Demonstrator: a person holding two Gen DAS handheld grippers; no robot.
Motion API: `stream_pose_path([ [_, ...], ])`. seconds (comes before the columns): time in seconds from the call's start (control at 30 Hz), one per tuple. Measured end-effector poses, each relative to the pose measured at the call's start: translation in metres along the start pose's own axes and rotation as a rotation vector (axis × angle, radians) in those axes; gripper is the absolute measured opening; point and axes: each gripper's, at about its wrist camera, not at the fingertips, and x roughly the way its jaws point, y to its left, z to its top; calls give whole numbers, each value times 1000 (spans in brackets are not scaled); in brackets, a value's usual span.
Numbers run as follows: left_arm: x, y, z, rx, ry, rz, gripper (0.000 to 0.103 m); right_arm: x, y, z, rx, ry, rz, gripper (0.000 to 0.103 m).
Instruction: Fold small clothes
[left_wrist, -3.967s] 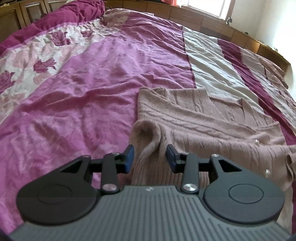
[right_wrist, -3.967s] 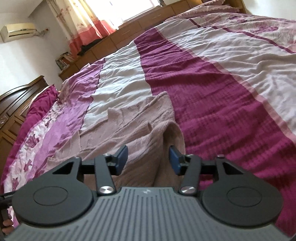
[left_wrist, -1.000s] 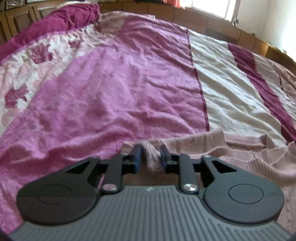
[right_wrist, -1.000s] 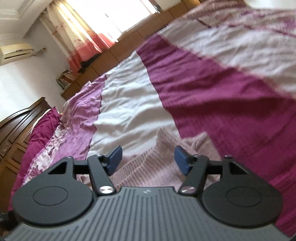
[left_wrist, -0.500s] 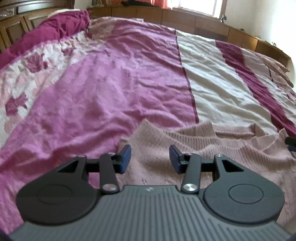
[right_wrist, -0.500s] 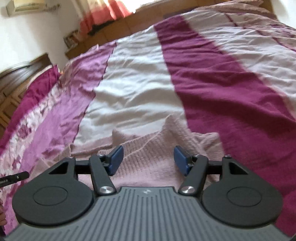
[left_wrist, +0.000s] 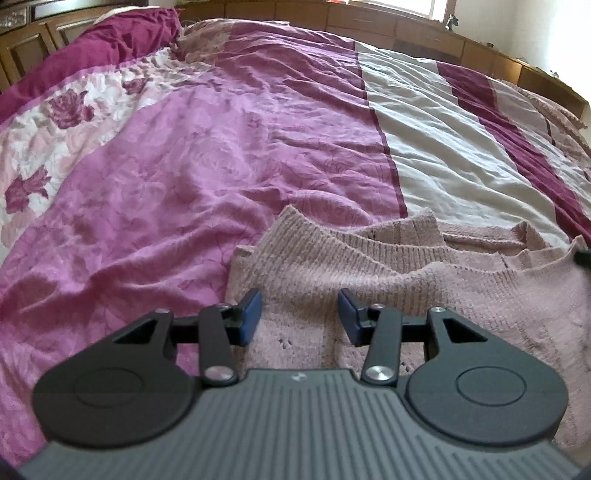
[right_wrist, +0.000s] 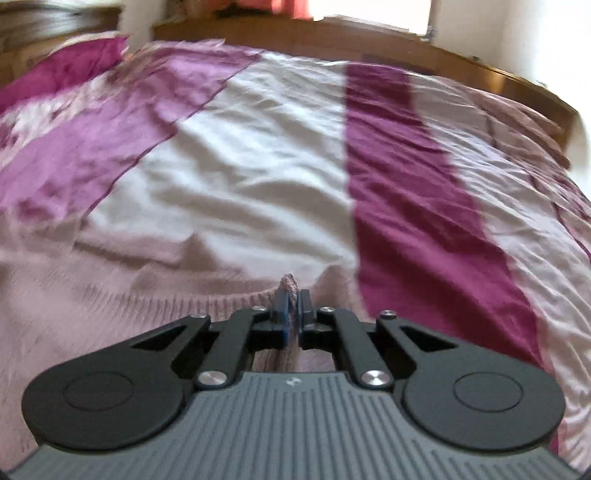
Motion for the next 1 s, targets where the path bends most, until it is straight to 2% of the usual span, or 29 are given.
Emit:
stream_pose_path([
  [0.13, 9, -3, -1, 30, -14, 26, 47, 12, -14, -5, 65, 36, 31, 5],
  [0.2, 15, -3, -3, 47, -15, 40, 50, 11, -19, -9, 100, 25, 50, 8],
  [0.37, 17, -1, -1, 35, -22, 45, 50, -10, -32, -17, 245, -7, 129, 50],
  [0.4, 14, 0, 0, 28, -24, 38, 49, -17, -34, -20, 265, -20, 139, 52],
  [0.57, 1, 0, 6, 13, -49, -7, 49, -42, -36, -30, 292, -52, 160, 54],
  [0.7, 9, -4, 19, 38, -48, 26, 49, -45, -36, -40, 298, -42, 162, 55],
  [0.77, 21, -5, 25, 51, -12, 37, 52, -42, -34, -47, 296, -30, 151, 55],
  [0.8, 29, -5, 27, 63, 20, 36, 59, -40, -35, -50, 302, -27, 148, 55],
  [0.87, 42, -8, 27, 107, 60, 38, 61, -37, -35, -56, 310, -35, 148, 55],
  [0.93, 46, -15, 23, 186, 46, 55, 62, -36, -34, -59, 305, -43, 145, 55],
  [1.0, 47, -19, 20, 219, 6, 115, 61, -35, -33, -60, 294, -47, 141, 55],
])
